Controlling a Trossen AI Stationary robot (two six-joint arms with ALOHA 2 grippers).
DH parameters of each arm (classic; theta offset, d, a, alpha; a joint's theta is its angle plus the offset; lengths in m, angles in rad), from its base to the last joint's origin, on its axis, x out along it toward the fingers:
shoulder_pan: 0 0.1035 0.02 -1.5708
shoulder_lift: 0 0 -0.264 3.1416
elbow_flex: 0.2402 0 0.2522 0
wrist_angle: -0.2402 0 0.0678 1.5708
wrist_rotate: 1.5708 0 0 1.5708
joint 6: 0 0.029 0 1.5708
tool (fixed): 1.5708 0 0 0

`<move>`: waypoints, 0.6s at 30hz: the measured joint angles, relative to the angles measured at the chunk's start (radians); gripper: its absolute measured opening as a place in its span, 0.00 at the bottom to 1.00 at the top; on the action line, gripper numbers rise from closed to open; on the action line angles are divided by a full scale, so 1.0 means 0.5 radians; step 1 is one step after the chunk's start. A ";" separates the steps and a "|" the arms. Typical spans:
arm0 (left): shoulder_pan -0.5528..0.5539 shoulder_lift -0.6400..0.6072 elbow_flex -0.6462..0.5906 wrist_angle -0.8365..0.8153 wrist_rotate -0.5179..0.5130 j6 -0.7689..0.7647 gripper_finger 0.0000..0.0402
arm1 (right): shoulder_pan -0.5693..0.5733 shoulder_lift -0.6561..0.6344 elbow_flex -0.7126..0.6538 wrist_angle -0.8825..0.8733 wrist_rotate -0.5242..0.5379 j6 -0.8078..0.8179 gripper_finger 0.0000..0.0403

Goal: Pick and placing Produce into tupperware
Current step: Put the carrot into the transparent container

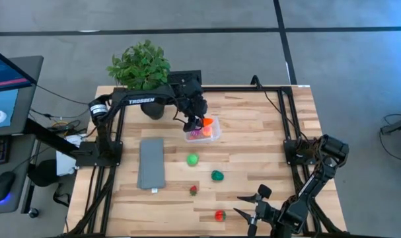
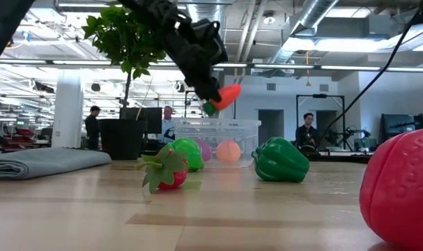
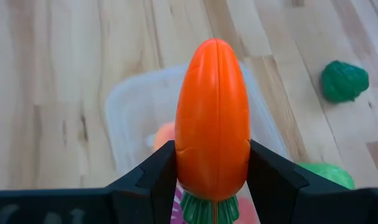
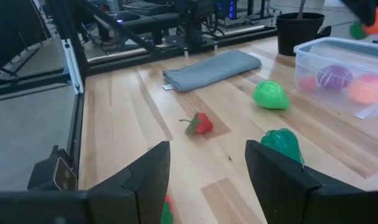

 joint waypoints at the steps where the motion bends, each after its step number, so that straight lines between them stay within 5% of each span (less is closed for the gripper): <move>1: -0.002 0.013 0.000 -0.002 0.000 0.000 0.38 | 0.000 0.000 0.000 0.002 -0.001 0.000 0.58; 18: -0.008 0.108 0.001 -0.026 -0.046 0.013 0.38 | 0.000 0.000 0.000 0.006 -0.002 0.001 0.58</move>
